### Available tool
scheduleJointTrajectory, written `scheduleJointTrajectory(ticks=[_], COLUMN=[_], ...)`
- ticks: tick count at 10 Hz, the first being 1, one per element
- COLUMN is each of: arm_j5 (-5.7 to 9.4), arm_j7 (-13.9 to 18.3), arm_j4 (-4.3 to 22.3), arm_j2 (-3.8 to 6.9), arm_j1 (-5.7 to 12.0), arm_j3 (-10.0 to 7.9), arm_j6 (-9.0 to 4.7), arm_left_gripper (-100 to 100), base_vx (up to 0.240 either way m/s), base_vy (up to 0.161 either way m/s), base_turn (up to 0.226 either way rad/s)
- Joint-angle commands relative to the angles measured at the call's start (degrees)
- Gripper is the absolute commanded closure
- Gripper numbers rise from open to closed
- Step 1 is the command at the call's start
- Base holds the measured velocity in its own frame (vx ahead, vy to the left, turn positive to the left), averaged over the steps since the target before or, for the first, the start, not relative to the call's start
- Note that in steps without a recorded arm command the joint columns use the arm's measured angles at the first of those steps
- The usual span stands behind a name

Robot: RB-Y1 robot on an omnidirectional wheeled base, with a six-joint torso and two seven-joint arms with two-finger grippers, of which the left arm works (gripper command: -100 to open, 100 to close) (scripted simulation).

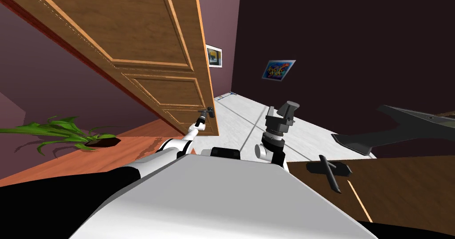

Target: Push the door open

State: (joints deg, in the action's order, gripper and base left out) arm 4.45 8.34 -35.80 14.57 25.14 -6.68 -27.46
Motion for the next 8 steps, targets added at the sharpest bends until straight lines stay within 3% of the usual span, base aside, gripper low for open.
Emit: scheduleJointTrajectory(ticks=[1, 8], arm_j5=[0.23, 1.61], arm_j7=[-0.25, -1.89], arm_j4=[0.48, 1.25], arm_j2=[0.37, 1.77], arm_j1=[0.18, -0.24], arm_j3=[-0.63, -4.5], arm_j6=[-0.33, -0.49], arm_left_gripper=[100, 100], base_vx=[0.164, 0.182], base_vy=[-0.065, -0.083], base_turn=[0.059, 0.056])
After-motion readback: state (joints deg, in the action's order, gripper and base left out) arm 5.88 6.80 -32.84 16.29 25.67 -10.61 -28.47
